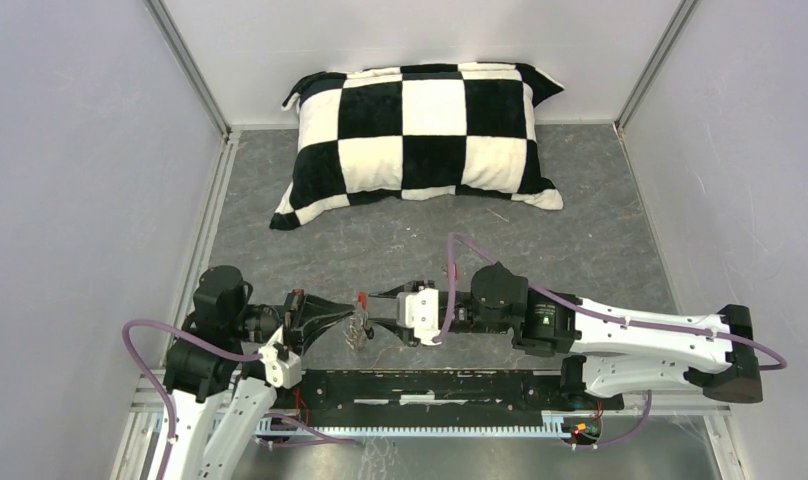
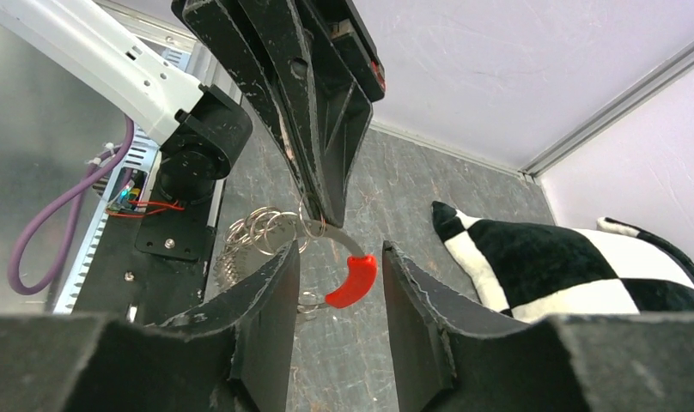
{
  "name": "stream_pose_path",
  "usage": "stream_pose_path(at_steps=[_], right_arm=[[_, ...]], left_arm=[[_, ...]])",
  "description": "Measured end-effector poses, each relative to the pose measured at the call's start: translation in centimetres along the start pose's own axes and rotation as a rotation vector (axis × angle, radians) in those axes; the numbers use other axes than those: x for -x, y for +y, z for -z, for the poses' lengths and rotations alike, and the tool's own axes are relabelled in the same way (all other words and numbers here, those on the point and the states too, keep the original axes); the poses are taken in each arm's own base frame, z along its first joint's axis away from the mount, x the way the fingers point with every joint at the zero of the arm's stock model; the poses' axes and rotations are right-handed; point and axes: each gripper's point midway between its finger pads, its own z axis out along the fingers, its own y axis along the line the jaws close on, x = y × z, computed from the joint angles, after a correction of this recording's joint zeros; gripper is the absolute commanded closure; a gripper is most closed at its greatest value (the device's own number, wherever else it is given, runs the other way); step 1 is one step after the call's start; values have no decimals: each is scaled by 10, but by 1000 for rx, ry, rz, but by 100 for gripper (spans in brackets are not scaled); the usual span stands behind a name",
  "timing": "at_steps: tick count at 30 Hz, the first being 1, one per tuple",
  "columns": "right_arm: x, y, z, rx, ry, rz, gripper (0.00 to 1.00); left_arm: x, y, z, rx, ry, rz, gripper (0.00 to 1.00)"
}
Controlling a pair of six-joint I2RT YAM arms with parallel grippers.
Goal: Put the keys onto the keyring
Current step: Adjust the keyring.
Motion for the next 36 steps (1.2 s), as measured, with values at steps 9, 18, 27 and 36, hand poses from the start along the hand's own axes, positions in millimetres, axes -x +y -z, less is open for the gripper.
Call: stream_pose_path(at_steps=[9,18,27,36], right_arm=[[5,0,-11,40,19,27,63],[2,10,-17,93,19,29,66],[11,7,-14,86,0,30,70],[53,-9,10,9,-152,20,69]], left_arm=[[5,4,-1,-13,-24,29,98],[22,17,-2,-25,-75,86,98],[36,19,-1,-30,-116,51,98],[49,31,2,-19,-123,-32,98]])
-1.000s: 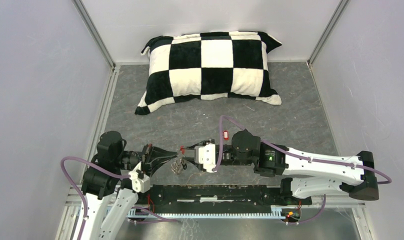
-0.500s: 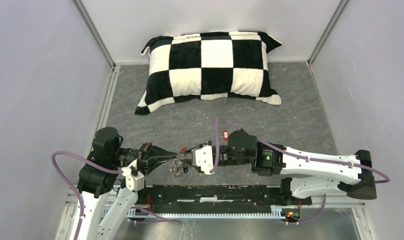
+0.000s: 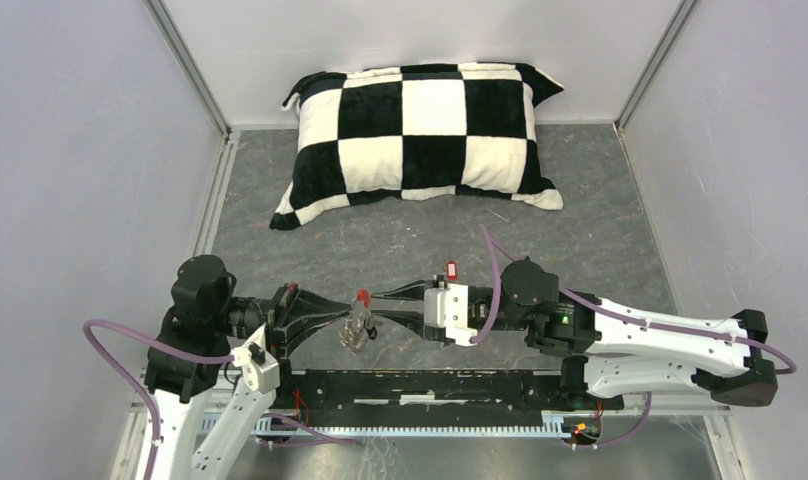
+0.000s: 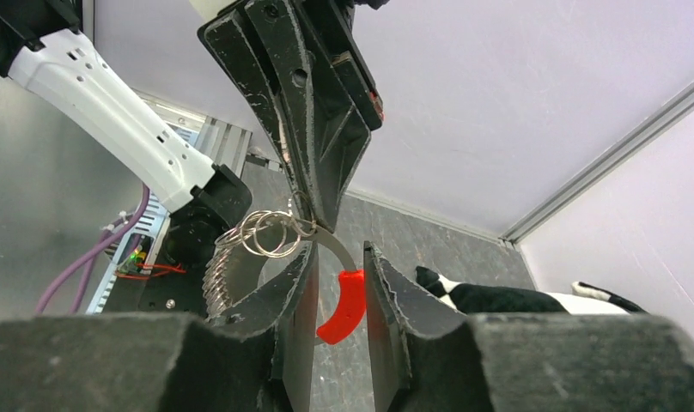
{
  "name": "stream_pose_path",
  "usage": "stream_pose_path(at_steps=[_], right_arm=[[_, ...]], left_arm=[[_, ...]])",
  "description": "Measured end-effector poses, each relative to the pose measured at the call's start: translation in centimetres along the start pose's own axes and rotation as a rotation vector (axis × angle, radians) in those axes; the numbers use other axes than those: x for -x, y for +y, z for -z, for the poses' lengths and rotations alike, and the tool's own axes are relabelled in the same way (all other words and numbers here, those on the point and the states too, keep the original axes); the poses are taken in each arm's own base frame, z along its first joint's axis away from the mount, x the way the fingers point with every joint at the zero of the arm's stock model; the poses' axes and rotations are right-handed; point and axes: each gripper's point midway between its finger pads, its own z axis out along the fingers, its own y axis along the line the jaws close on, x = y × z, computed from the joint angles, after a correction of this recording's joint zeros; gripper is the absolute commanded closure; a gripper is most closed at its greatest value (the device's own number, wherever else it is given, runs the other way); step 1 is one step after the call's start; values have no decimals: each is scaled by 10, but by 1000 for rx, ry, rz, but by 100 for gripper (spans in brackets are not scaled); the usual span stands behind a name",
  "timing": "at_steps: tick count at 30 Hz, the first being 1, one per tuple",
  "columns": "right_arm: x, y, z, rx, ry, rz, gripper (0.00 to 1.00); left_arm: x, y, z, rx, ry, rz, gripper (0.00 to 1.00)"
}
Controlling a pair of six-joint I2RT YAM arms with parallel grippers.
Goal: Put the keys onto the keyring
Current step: Adjust the keyring.
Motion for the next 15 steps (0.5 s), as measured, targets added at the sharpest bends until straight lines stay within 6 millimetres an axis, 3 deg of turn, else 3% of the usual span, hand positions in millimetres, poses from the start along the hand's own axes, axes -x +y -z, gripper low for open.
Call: stream_pose_path(at_steps=[5,15], right_arm=[[2,-1,-2,-3,-7,-3,67],[-2,-10,-22,16,94,-2,63]], left_arm=[[1,13,0,2,5,23,98],[-25,22,2,29,98,230,98]])
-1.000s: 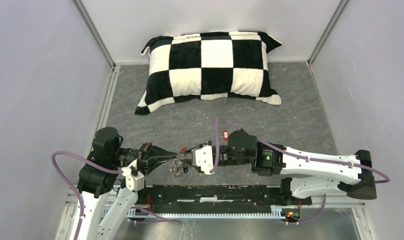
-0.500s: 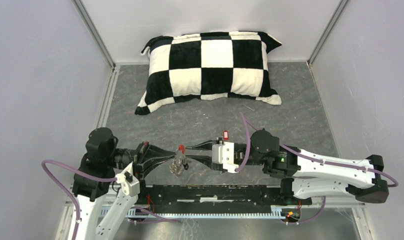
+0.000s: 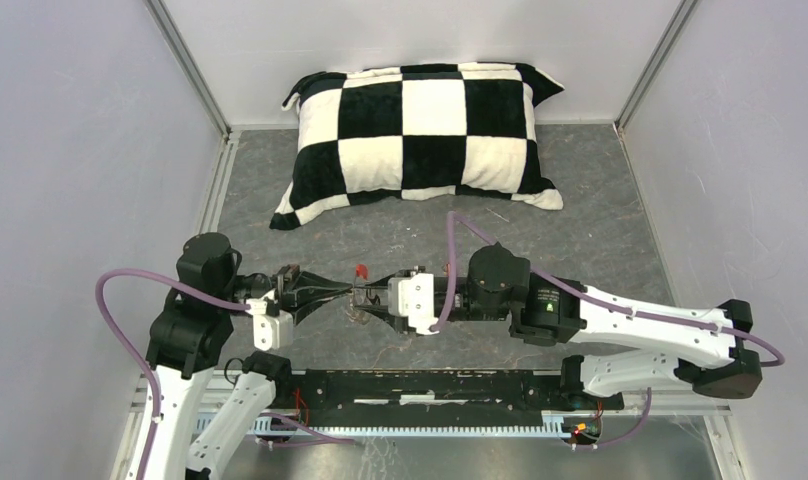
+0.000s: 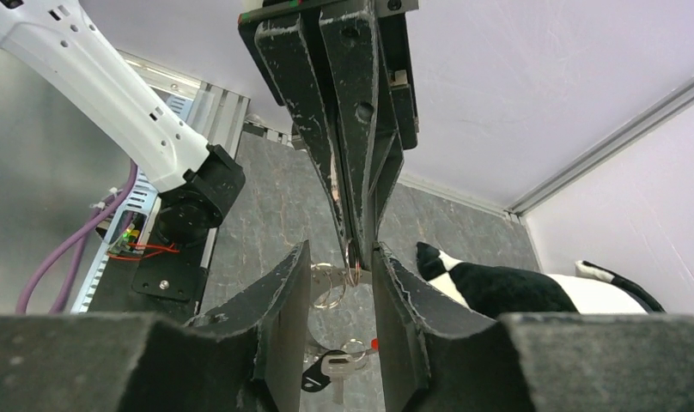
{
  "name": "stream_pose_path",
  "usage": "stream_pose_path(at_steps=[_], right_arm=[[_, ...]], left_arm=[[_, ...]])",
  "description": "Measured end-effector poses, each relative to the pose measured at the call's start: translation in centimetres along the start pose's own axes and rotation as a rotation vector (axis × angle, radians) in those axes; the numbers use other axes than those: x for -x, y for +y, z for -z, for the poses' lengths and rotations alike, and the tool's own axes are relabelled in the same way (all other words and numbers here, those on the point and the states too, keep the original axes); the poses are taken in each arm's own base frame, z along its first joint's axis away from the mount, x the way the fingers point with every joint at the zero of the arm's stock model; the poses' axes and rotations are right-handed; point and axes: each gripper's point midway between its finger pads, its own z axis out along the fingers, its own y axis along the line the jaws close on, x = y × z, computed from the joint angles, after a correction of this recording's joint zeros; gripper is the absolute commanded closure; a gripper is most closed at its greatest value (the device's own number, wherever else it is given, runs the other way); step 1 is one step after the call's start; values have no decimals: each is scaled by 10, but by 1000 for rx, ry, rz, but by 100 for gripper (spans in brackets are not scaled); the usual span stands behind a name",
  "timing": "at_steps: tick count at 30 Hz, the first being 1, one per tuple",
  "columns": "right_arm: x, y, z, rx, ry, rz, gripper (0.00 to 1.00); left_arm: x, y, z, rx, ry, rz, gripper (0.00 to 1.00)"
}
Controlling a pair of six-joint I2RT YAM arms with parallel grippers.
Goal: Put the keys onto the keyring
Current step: Adjust the keyring.
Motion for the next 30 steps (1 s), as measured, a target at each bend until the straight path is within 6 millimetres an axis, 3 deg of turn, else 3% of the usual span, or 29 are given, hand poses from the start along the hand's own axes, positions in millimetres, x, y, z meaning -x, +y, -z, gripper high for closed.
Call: stream_pose_path(at_steps=[12,17,25,30], right_arm=[[-19,-7,-19,23,169,5,69],[-30,-7,-20,26,228,5,84],[-31,-10,-19,13,241,12,100],[-30,-10,-17,-1,212,12,100]], left_arm=[[-10,3,2,30,56,58,98],[-10,3,3,34,59,53,98],[-7,2,4,36,58,45,98],[-5,1,3,33,49,44,80]])
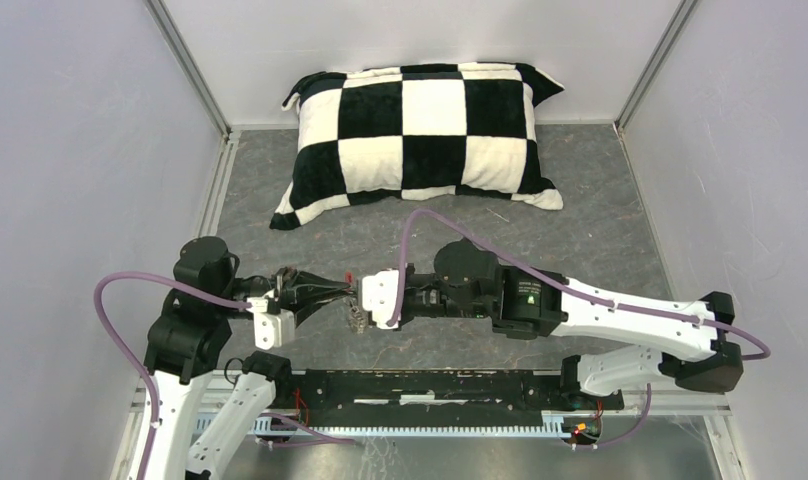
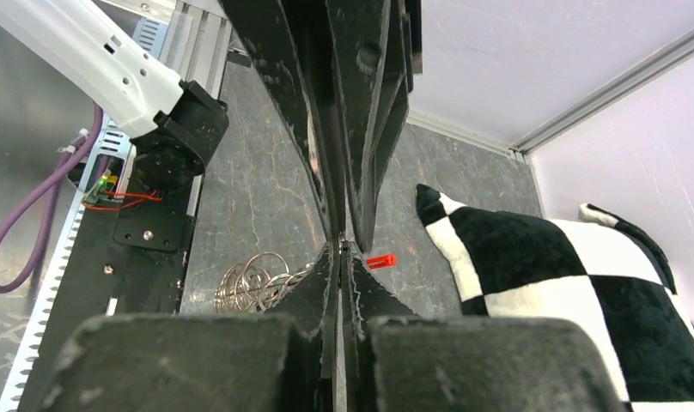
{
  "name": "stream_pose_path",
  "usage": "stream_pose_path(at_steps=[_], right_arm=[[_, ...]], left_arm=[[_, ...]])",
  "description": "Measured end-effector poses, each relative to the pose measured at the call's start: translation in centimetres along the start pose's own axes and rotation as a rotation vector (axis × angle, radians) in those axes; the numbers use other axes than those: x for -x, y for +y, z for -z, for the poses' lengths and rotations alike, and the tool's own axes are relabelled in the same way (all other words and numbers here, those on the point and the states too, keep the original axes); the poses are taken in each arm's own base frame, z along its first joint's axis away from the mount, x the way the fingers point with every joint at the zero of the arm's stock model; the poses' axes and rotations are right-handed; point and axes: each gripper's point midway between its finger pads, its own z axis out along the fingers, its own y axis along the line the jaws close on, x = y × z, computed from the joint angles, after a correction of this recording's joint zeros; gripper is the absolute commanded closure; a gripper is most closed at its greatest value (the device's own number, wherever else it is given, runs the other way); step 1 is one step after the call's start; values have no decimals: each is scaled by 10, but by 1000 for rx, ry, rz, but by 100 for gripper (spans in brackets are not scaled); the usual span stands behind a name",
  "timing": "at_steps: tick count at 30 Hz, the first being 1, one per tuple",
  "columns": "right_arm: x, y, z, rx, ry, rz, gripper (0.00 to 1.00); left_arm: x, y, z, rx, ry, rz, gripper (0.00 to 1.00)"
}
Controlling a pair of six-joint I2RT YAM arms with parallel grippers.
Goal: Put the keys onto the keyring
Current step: Adjust the keyring.
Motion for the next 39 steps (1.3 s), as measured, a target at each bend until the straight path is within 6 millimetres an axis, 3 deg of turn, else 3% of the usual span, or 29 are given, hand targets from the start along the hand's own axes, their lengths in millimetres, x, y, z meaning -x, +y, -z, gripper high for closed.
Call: stream_pose_path(at_steps=[6,17,28,34,39], right_arm=[[-11,10,10,-9,-36,-30,100],[-11,18,5,-13,-116,-91,100],[-6,21,7,-39,-225,-151,100],[2,21,8,-42,-279,-171,100],[5,23,8,-37,-310,-188,100]], left_arm=[[6,-5,0,-8,-21,18,79],[8,-12,0,-20,-37,84,77],[11,-21,-2,-48,-66,196,64],[10,-23,-2,-52,-67,216,65],[8,-23,-2,-51,-64,220,72]])
